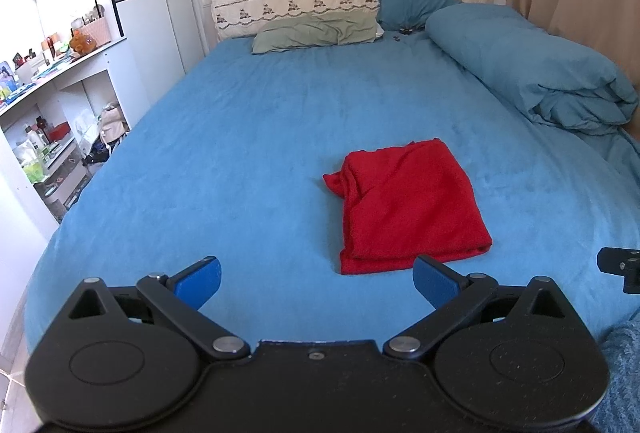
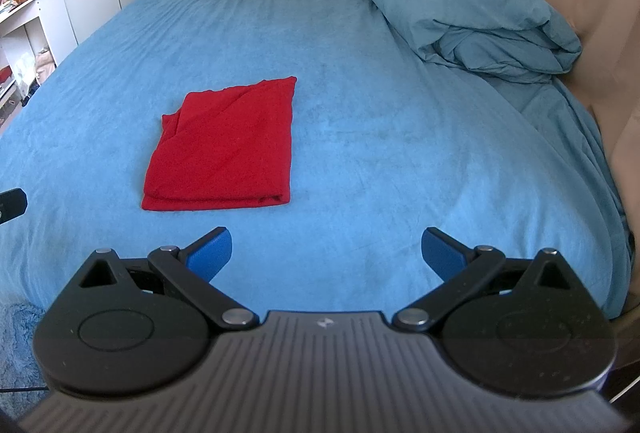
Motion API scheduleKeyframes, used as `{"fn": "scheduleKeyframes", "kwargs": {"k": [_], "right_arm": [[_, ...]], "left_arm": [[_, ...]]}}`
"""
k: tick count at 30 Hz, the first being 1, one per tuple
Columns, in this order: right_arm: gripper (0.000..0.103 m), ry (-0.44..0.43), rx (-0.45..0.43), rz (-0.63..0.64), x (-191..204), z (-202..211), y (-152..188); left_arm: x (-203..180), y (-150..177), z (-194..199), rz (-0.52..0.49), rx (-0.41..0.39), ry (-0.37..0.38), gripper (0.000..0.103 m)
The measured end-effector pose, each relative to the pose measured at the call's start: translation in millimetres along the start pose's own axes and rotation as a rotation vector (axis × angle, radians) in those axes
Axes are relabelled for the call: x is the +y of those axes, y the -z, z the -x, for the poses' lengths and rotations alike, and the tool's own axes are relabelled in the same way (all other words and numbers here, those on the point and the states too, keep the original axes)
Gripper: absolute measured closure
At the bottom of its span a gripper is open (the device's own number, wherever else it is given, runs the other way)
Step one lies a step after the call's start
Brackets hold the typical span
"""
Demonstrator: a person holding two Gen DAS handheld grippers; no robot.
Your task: Fold small clothes
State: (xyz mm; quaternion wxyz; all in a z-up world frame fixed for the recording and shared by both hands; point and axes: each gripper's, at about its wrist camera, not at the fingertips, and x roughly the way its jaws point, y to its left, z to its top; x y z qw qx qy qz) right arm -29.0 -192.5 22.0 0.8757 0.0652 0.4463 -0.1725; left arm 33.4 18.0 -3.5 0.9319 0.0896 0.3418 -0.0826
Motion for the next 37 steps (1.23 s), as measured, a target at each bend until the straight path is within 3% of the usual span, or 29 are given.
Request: {"fn": "scheduleKeyframes", "kwargs": {"k": [19, 29, 37], "right_arm": [[0.0, -0.001, -0.001, 0.001, -2.3, -0.3, 0.0], [0.0, 0.003, -0.001, -0.009, 0.6, 0.8, 0.7], [0.0, 0.007, 0.0, -0.013, 4.7, 1.3, 0.6]], "left_arm": [[1.0, -1.9, 1.5, 0.01, -0.009, 0.024, 0.0], [3.0, -0.6, 2.3, 0.043, -0.022, 0.0, 0.0], [1.1, -0.1, 6.3, -0.008, -0.073, -0.043, 0.0]]}}
